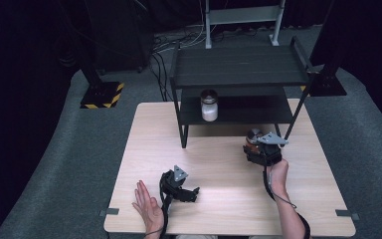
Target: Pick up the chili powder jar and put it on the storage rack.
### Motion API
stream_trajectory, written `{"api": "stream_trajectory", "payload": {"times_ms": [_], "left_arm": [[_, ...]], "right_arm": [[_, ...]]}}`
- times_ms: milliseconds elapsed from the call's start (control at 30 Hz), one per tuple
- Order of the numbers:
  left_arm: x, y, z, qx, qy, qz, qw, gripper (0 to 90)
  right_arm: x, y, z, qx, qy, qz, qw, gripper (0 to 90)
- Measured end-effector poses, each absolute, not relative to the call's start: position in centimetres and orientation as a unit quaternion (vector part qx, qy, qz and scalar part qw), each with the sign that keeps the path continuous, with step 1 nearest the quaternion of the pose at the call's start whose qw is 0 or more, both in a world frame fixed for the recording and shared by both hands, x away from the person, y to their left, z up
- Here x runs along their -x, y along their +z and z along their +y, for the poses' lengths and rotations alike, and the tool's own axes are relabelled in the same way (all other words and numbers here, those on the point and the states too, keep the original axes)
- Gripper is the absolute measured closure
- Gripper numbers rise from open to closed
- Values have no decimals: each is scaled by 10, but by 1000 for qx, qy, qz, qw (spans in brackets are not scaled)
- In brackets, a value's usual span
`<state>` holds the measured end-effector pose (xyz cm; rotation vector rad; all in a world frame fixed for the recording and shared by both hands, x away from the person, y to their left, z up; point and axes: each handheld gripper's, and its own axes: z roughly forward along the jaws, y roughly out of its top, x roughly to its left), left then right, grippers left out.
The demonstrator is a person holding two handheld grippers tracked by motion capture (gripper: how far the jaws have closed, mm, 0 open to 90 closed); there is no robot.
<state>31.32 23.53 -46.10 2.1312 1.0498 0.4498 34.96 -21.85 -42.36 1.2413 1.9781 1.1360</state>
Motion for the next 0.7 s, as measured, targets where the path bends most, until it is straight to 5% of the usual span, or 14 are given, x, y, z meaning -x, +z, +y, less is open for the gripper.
{"api": "stream_trajectory", "payload": {"times_ms": [700], "left_arm": [[-313, -461, 235, -824, 174, 406, 354, 1]], "right_arm": [[-347, -416, -222, -453, 422, 734, 279, 311]]}}
